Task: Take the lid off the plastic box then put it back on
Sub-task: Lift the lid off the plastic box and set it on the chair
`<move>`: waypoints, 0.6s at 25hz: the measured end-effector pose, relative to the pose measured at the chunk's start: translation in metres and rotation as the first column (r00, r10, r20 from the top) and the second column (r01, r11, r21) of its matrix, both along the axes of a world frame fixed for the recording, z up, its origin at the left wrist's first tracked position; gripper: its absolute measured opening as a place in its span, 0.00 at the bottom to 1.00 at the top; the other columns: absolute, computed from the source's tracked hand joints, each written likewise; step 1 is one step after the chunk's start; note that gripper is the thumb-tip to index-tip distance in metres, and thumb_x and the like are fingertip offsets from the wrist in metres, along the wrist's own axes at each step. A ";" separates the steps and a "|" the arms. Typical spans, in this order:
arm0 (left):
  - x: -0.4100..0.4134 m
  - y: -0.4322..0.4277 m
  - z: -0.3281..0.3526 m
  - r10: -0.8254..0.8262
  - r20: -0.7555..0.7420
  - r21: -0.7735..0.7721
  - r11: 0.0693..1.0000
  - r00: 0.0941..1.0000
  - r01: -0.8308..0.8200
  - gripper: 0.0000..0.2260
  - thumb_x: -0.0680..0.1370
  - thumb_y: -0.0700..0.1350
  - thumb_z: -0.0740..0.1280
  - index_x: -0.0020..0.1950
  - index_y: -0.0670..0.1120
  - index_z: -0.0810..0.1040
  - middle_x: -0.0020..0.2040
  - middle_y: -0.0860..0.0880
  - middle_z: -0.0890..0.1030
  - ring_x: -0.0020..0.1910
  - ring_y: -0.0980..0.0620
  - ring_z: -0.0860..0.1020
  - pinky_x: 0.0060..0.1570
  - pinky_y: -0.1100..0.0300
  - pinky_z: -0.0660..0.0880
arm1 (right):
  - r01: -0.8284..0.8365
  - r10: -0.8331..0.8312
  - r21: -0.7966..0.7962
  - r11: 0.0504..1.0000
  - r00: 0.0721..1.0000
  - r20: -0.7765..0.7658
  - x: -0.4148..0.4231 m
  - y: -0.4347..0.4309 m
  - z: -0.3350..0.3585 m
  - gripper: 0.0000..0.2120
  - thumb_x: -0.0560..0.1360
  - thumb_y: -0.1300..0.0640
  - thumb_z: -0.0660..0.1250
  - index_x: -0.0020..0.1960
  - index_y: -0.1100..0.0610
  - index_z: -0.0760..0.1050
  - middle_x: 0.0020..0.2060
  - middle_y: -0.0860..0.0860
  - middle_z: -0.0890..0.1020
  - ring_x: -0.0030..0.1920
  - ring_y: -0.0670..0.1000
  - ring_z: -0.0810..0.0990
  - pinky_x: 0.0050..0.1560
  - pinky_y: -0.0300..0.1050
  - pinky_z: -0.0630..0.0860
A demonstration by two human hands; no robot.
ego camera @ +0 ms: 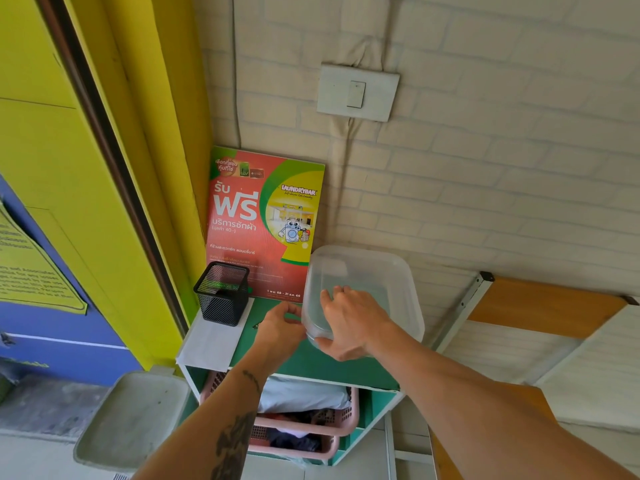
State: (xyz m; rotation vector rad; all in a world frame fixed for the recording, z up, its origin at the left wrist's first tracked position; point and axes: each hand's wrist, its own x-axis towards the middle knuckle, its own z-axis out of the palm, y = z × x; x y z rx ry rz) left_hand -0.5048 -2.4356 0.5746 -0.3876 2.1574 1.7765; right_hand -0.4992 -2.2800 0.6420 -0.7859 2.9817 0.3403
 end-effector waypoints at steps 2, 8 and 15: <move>-0.001 0.002 0.000 0.005 0.006 0.007 1.000 1.000 -0.005 0.11 0.67 0.34 0.73 0.45 0.46 0.78 0.36 0.46 0.84 0.32 0.48 0.77 0.38 0.51 0.79 | -0.026 0.026 0.005 1.000 1.000 0.003 -0.001 0.003 0.003 0.32 0.69 0.36 0.63 0.60 0.61 0.72 0.46 0.58 0.79 0.44 0.57 0.77 0.44 0.52 0.78; -0.006 0.002 0.007 0.013 0.087 0.023 1.000 0.996 -0.015 0.10 0.67 0.32 0.68 0.45 0.43 0.79 0.41 0.41 0.82 0.37 0.45 0.76 0.39 0.51 0.78 | -0.059 0.059 0.008 0.998 0.998 -0.015 0.002 0.004 0.006 0.27 0.69 0.38 0.62 0.54 0.60 0.74 0.41 0.56 0.79 0.38 0.56 0.77 0.37 0.48 0.76; -0.010 -0.003 0.006 0.000 0.094 0.080 0.997 0.996 -0.007 0.09 0.70 0.31 0.67 0.46 0.43 0.78 0.47 0.42 0.81 0.49 0.42 0.79 0.49 0.46 0.81 | -0.028 0.023 -0.123 0.992 0.999 -0.047 0.000 0.009 0.016 0.22 0.70 0.39 0.61 0.49 0.58 0.72 0.40 0.54 0.78 0.38 0.56 0.76 0.40 0.52 0.77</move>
